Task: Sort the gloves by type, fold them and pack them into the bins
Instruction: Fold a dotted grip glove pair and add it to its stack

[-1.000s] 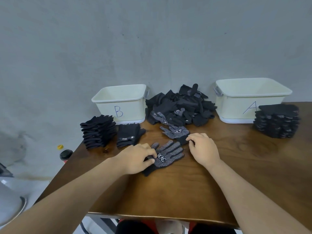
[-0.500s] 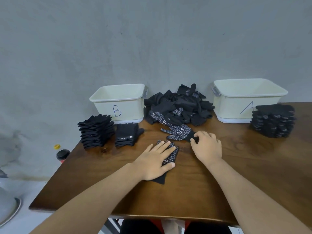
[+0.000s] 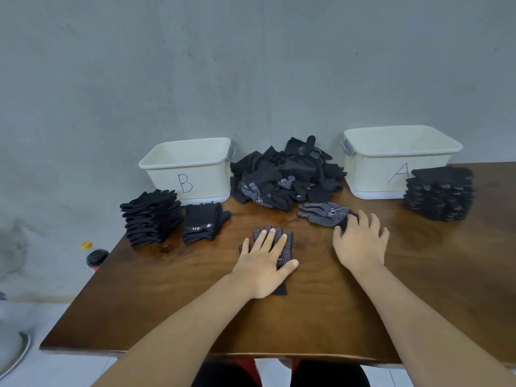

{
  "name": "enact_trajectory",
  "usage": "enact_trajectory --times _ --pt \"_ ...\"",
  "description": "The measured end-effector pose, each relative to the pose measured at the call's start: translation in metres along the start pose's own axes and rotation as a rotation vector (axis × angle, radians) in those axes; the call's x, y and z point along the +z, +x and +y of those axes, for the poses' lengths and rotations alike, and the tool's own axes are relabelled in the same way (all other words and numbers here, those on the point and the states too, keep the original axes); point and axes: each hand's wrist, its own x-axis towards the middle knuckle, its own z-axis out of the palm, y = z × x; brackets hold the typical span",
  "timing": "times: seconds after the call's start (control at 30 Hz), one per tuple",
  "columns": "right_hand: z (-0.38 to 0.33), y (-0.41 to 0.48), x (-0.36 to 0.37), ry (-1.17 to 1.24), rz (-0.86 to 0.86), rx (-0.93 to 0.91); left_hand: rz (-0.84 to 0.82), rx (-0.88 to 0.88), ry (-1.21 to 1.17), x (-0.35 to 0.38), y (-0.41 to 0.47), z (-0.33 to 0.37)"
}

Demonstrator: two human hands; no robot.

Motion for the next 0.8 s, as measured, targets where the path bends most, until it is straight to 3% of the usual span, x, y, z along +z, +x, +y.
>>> enact_trajectory --times 0.13,0.27,0.47,0.67,0.8 --pt "-0.001 0.001 0.003 0.035 0.065 -0.201 -0.007 0.010 -0.043 -0.004 0.000 0.000" --pt "-0.004 0.006 0.003 0.065 0.021 -0.270 0.112 0.047 -0.016 -0.008 0.006 -0.010" --pt "-0.003 0.007 0.005 0.021 -0.094 -0.321 0.013 0.060 -0.057 -0.007 0.017 -0.015" --pt "-0.021 0.020 0.010 0.025 0.061 -0.464 0.431 0.050 -0.259 -0.034 0.053 -0.054" --pt "-0.056 0.043 0.019 0.131 0.064 -0.600 0.507 -0.051 -0.492 -0.032 0.081 -0.073"
